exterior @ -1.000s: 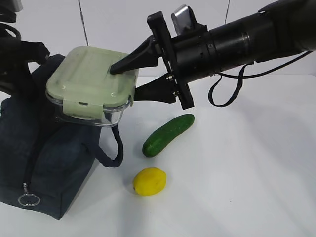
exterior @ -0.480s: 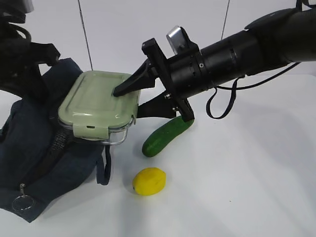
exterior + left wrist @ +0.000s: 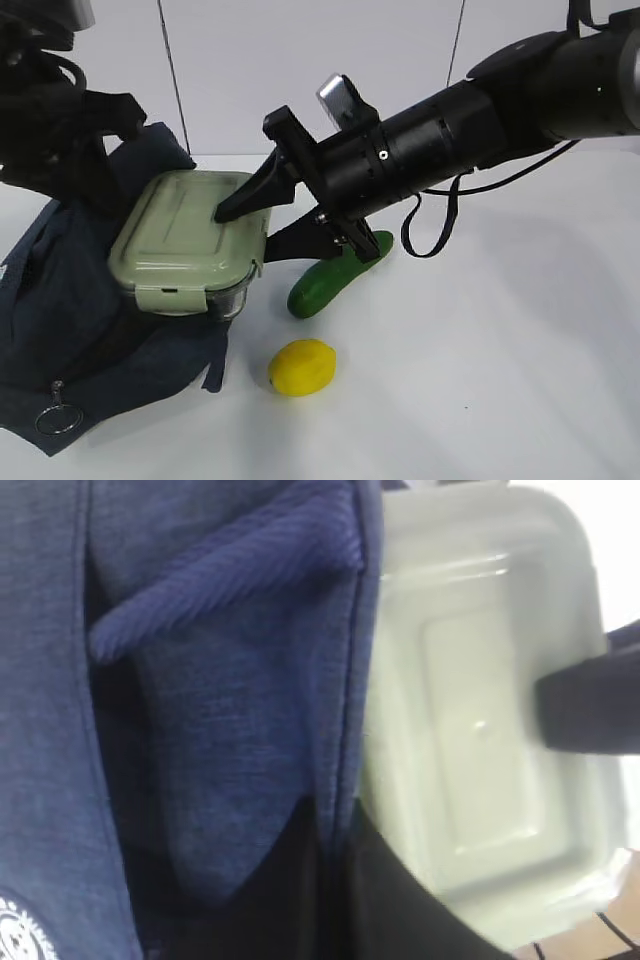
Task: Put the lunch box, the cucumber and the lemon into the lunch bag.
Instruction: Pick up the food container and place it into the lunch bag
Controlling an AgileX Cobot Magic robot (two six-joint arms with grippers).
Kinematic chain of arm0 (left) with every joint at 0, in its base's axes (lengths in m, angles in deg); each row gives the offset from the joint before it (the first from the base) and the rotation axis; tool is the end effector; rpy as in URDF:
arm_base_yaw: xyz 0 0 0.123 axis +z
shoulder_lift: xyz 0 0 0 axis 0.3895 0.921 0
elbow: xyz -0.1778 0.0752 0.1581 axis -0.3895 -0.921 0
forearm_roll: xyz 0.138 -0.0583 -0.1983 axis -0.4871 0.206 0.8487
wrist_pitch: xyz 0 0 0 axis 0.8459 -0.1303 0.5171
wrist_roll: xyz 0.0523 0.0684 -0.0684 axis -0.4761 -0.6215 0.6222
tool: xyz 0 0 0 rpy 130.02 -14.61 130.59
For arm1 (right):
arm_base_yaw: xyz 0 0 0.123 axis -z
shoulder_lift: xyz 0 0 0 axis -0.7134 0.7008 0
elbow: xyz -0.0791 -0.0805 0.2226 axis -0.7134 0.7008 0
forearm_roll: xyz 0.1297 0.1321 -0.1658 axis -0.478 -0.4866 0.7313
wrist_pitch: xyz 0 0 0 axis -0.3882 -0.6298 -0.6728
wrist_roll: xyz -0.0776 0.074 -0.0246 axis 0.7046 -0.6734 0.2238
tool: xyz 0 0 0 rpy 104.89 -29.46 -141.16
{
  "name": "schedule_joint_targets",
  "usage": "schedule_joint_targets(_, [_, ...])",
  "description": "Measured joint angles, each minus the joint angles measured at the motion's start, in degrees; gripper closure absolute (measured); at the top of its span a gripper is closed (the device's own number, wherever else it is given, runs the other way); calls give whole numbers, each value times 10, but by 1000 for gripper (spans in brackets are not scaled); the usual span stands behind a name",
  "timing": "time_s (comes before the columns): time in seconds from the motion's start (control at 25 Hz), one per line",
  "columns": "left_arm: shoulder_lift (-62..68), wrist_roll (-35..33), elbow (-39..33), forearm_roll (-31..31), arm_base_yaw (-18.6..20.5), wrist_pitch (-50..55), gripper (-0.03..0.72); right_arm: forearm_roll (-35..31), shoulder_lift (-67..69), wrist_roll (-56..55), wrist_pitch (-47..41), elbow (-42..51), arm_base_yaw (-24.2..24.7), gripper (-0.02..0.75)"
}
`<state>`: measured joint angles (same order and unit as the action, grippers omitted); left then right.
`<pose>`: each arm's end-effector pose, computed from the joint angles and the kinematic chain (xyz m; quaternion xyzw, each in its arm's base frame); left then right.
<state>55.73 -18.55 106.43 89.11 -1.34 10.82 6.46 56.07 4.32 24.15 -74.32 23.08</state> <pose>0.2748 -0.1445 0.2610 0.0806 0.9757 -0.1439 0.1443 0.3264 0.2308 0.1903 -0.0030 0.8555 0.5174 0.0206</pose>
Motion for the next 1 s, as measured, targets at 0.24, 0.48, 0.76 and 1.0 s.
schedule_joint_targets(0.24, [0, 0, 0, 21, -4, -2, 694, 3, 8, 0, 24, 0, -24, 325])
schedule_joint_targets(0.48, [0, 0, 0, 32, -7, -4, 694, -5, 8, 10, 50, 0, -34, 325])
schedule_joint_targets(0.76, [0, 0, 0, 43, -7, -6, 694, -24, 8, 26, 77, 0, -38, 325])
schedule_joint_targets(1.0, [0, -14, 0, 73, -7, -6, 694, -31, 14, 34, 114, 0, -66, 325])
